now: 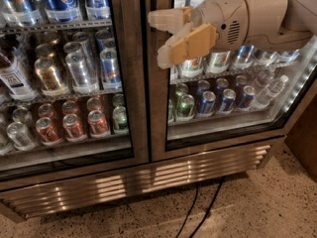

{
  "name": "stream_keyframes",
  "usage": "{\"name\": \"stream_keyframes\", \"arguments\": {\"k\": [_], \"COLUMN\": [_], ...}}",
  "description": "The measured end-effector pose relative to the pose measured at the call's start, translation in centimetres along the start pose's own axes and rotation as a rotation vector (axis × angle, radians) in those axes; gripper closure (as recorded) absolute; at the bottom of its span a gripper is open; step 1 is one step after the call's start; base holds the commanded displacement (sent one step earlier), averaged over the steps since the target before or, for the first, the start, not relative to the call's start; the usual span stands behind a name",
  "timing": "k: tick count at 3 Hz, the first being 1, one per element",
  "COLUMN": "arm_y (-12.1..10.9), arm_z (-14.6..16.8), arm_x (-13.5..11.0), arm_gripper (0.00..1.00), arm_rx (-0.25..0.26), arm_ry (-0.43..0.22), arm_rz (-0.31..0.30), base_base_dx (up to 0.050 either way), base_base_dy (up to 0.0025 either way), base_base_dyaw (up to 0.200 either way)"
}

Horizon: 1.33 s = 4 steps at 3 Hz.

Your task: Open left fridge door

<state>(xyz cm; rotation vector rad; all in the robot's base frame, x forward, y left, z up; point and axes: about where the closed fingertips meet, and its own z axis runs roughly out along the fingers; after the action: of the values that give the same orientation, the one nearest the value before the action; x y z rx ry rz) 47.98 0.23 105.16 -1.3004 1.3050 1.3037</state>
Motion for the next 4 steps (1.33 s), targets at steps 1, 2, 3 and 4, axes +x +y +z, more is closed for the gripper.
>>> {"name": "stream_keyframes", "arguments": {"k": [1,2,3,4], "arm_y": [-2.7,-2.7,-2.5,-2.1], "arm_z": [2.5,2.5,2.9,3.7], "arm_x": [-2.0,-2.0,-1.6,-2.4], "arm_gripper": [0.00,0.00,0.00,0.00], "arm_rx": [-0.009,-0.010,-0.081,-0.116], "arm_ry": [0.043,0.043,-0.076,-0.127], "arm_rz": [0.030,0.030,0.006,-0.045], "base_base_dx": [0.000,0.000,0.000,0.000], "base_base_dy": [0.00000,0.00000,0.00000,0.00000], "base_base_dyaw": [0.000,0.000,0.000,0.000]}}
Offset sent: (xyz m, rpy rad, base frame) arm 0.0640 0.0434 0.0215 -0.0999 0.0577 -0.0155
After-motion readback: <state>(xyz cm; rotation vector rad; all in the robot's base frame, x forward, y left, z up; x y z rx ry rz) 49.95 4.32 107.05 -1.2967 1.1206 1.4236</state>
